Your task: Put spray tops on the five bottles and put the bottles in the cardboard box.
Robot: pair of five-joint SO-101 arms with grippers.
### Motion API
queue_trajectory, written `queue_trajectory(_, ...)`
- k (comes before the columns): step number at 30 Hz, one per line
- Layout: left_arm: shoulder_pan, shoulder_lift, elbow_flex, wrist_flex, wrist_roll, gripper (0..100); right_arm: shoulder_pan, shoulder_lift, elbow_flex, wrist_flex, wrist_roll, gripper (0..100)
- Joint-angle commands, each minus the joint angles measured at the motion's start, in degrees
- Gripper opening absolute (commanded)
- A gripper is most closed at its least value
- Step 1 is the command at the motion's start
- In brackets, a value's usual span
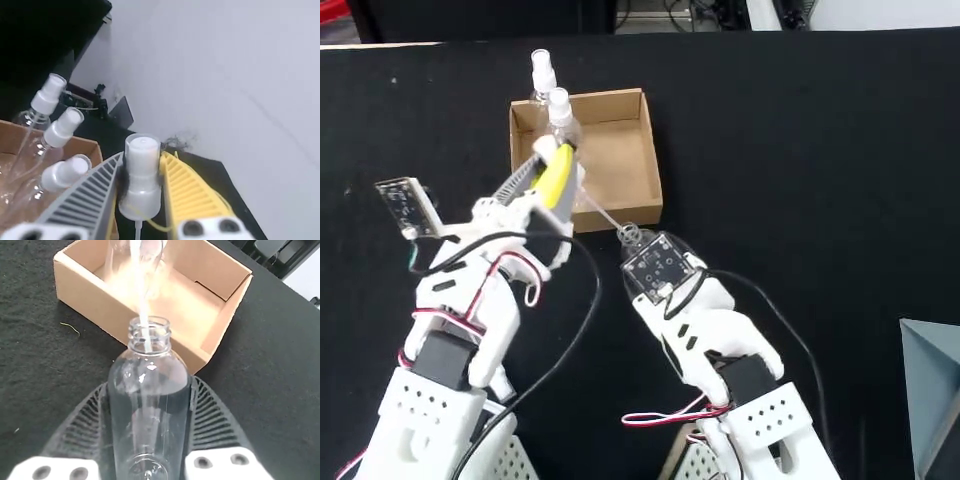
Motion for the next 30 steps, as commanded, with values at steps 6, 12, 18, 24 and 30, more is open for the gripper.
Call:
queue_trajectory(6,3.8,-1.0,1.0,-1.1,0.0,3,-1.4,-1.5,-0.4,-1.8,-1.4,5.0)
queue_trajectory(12,3.9,-1.0,2.7,-1.4,0.0,3,-1.4,-1.5,-0.6,-1.8,-1.5,5.0)
queue_trajectory(18,3.9,-0.9,2.9,-1.1,0.0,3,-1.4,-1.5,-1.6,-1.8,-5.5,5.0)
queue_trajectory(24,4.0,-0.4,2.9,-1.1,0.0,3,-1.5,-1.5,-1.5,-3.5,-5.5,5.0)
queue_trajectory(30,6.5,-0.4,4.3,-1.4,0.0,3,-1.5,-1.5,-1.7,-3.8,-5.2,5.0)
